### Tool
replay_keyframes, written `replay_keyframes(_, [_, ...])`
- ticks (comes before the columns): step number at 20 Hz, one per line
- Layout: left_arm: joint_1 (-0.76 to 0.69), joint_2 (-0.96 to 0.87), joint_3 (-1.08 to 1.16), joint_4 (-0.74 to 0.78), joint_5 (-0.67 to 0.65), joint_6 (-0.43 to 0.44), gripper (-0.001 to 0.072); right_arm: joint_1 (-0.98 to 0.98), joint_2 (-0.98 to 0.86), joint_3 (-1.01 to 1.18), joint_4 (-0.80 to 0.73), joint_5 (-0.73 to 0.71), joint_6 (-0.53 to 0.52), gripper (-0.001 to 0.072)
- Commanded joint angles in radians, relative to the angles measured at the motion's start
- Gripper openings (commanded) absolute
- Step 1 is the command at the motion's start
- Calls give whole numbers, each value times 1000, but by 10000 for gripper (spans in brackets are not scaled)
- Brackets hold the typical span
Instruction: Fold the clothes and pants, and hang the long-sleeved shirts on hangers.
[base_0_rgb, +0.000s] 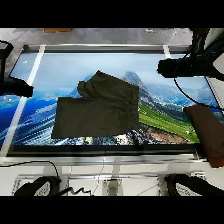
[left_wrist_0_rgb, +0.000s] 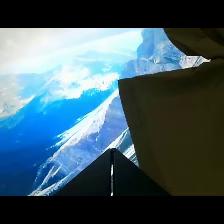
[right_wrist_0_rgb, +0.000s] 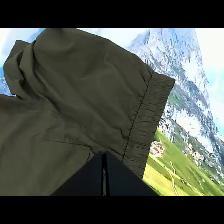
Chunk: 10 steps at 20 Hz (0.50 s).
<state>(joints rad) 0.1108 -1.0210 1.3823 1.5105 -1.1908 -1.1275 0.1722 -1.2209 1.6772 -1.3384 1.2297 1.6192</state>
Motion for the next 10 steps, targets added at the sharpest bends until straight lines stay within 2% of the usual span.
replay_keyframes(1, [1,1,0,0,0,0,4,1,1,1,0,0,0,16])
replay_keyframes(10, [1,1,0,0,0,0,4,1,1,1,0,-19,1,16])
